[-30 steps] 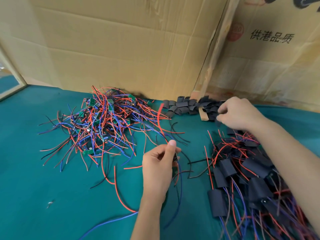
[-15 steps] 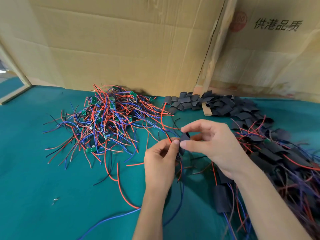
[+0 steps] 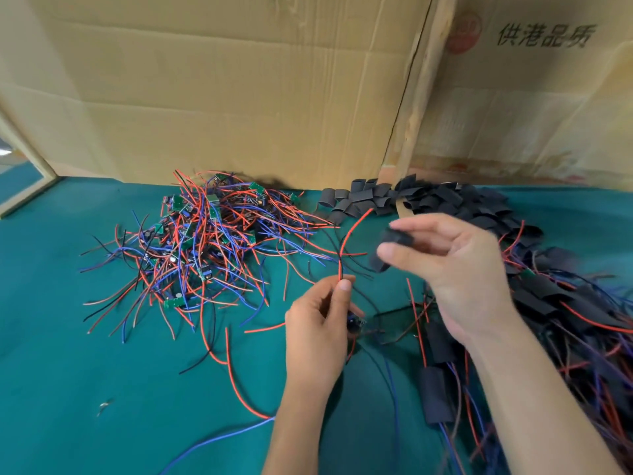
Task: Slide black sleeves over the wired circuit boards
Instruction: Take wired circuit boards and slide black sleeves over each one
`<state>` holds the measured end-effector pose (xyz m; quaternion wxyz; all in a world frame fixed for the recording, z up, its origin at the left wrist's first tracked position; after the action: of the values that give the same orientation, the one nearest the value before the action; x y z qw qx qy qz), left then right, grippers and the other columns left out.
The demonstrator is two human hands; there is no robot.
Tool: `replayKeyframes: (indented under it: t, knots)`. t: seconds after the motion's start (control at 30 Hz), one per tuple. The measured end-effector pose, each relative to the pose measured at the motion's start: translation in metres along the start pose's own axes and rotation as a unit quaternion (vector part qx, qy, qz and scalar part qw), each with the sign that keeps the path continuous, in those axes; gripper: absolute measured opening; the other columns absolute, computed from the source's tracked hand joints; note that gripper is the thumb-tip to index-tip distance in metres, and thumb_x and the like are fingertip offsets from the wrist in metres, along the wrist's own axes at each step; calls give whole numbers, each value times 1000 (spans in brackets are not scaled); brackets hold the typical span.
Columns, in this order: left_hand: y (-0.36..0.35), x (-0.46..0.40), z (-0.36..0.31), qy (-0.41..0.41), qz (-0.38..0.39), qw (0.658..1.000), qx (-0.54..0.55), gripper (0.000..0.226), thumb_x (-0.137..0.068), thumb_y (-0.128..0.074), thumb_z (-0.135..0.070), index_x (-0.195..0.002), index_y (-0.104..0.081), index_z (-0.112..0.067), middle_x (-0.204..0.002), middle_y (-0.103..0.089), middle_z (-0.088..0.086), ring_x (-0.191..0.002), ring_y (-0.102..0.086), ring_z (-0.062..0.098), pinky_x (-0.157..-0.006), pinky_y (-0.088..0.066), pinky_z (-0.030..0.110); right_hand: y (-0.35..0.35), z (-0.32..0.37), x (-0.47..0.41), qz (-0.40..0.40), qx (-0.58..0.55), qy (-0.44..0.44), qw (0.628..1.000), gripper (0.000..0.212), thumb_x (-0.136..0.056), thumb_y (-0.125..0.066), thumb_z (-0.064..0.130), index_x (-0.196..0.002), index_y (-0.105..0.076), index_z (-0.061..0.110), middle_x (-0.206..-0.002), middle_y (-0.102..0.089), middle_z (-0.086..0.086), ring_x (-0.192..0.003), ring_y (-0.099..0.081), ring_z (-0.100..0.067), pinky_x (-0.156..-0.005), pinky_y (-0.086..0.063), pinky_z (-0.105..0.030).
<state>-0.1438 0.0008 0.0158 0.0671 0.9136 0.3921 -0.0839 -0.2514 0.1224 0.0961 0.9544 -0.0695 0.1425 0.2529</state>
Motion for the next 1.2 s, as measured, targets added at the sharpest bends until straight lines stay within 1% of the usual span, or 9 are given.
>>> replayKeyframes:
  t: [0.1, 0.23, 0.33, 0.5, 0.67, 0.8, 0.93, 1.1, 1.2]
  knots:
    - [-1, 0, 1, -18, 11, 1000, -18, 22, -103, -52, -29, -95, -73, -27, -65, -68, 0, -51, -52, 11, -50, -48, 27, 17, 12, -4, -86, -91, 11, 992, 29, -59, -90, 14, -85, -79, 19, -83, -79, -3, -69, -69, -14, -66, -55, -22]
    - [-4, 1, 1, -25, 32, 999, -19, 20, -103, -53, -29, -99, -73, -29, -66, -69, 0, -51, -50, 12, -50, -47, 31, 29, 12, -5, -188, -172, -20, 967, 22, -76, -83, 0, -93, -76, 12, -78, -77, 1, -66, -68, -13, -68, -56, -21]
    - [-5, 3, -1, -36, 46, 998, -21, 22, -99, -52, -38, -101, -73, -30, -66, -69, 1, -52, -51, 10, -48, -49, 28, 22, 6, -4, -220, -205, -66, 952, 18, -80, -80, -2, -93, -73, 8, -75, -76, 1, -65, -69, -10, -67, -56, -20]
    - [-7, 4, 1, -41, 60, 996, -48, 17, -100, -56, -32, -100, -73, -33, -66, -69, -2, -55, -55, 13, -51, -50, 30, 9, 0, -2, -195, -263, -122, 937, 20, -80, -80, 1, -98, -72, 4, -80, -76, -3, -72, -70, -13, -68, -57, -20]
    - [-9, 5, 2, -50, 60, 994, -79, 15, -101, -58, -28, -99, -72, -34, -65, -67, -3, -58, -55, 28, -54, -52, 41, 5, 2, -2, -134, -278, -151, 939, 28, -65, -82, 10, -91, -73, 8, -84, -75, -2, -74, -70, -12, -69, -58, -21]
    - [-9, 6, 0, -74, 55, 990, -103, 11, -96, -57, -41, -100, -67, -39, -63, -64, -2, -55, -52, 22, -56, -54, 35, 1, 5, -2, -99, -242, -118, 958, 32, -64, -82, 12, -94, -73, 6, -86, -76, -6, -73, -69, -14, -67, -57, -22]
    - [-7, 6, -1, -99, 36, 984, -141, 19, -91, -50, -49, -101, -63, -41, -60, -62, -6, -50, -49, 10, -54, -45, 22, 1, 7, -1, -104, -140, -65, 983, 38, -62, -86, 19, -97, -76, 8, -83, -76, -4, -72, -69, -15, -69, -57, -24]
    - [-6, 7, 3, -111, 24, 974, -194, 20, -92, -50, -51, -108, -59, -43, -62, -59, -3, -57, -52, 21, -59, -49, 35, -1, 12, 0, -90, -93, -28, 991, 32, -66, -88, 19, -95, -76, 12, -85, -78, -7, -68, -68, -17, -67, -55, -24]
    - [-5, 7, 3, -115, 23, 972, -203, 21, -92, -49, -51, -109, -59, -42, -64, -61, -7, -60, -55, 21, -60, -51, 36, -1, 13, 0, -100, -104, -26, 989, 24, -71, -87, 12, -93, -76, 13, -83, -78, -6, -66, -68, -17, -66, -55, -24]
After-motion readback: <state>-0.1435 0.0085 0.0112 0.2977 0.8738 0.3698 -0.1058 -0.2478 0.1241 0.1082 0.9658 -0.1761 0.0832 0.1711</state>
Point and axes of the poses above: each hand's wrist, its own x-axis away from the middle knuckle, its own y-axis out of the back of the hand, z = x × y, the point moved 3 cm from there along -x, towards the middle knuckle
